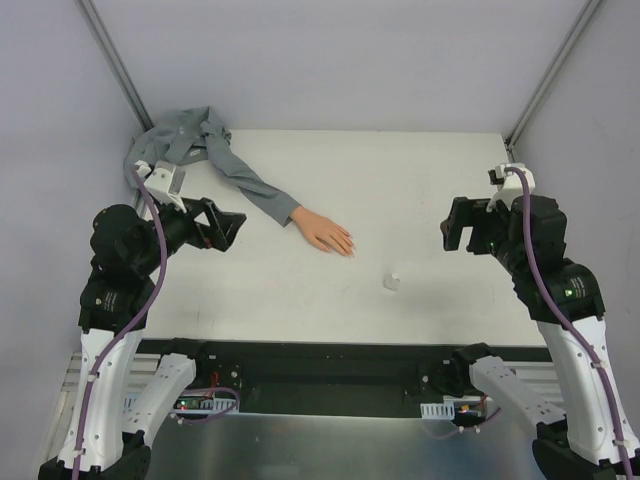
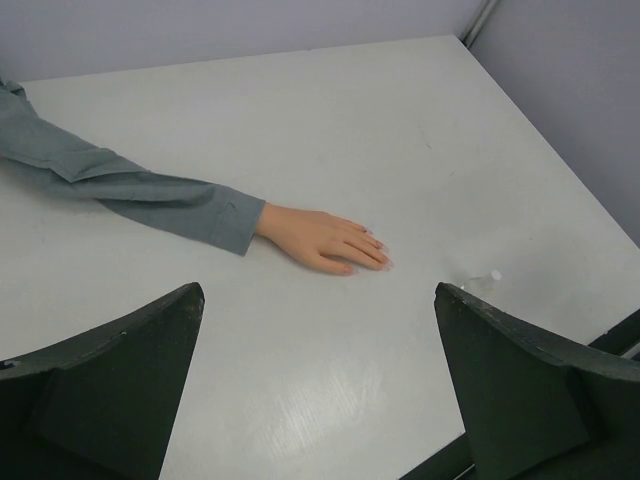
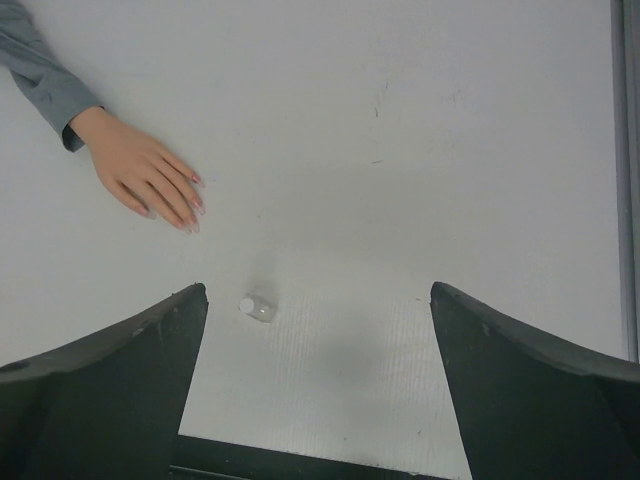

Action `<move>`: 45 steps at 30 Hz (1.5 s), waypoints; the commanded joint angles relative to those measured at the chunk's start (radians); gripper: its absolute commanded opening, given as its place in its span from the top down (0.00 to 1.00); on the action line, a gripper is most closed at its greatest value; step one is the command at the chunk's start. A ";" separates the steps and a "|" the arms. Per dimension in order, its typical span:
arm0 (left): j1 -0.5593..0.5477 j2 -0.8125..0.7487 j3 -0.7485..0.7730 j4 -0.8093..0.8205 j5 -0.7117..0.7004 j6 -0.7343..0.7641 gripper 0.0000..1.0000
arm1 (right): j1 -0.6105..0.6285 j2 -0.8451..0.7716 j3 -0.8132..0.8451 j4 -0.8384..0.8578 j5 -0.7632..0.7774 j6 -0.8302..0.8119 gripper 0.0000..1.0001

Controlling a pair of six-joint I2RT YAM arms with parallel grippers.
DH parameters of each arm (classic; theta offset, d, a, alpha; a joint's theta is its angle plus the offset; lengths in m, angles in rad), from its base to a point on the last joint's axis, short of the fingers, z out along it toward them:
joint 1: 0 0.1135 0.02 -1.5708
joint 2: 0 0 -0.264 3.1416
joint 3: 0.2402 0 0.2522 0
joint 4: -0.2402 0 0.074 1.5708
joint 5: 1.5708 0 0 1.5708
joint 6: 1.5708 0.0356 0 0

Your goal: Paint the nails

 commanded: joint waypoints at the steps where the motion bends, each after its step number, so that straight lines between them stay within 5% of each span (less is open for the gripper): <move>1: 0.005 -0.011 -0.011 0.009 0.048 0.010 0.01 | -0.005 -0.007 0.011 -0.011 0.008 0.015 0.04; 15: 0.005 -0.015 -0.066 0.009 0.081 -0.011 0.01 | 0.055 0.321 0.015 -0.202 0.080 0.125 0.04; 33: 0.005 -0.032 -0.143 0.004 0.129 -0.039 0.01 | 0.248 0.416 -0.164 -0.031 0.038 0.180 0.01; 45: 0.003 -0.055 -0.187 -0.002 0.167 -0.063 0.01 | 0.297 0.527 -0.193 0.035 0.034 0.202 0.39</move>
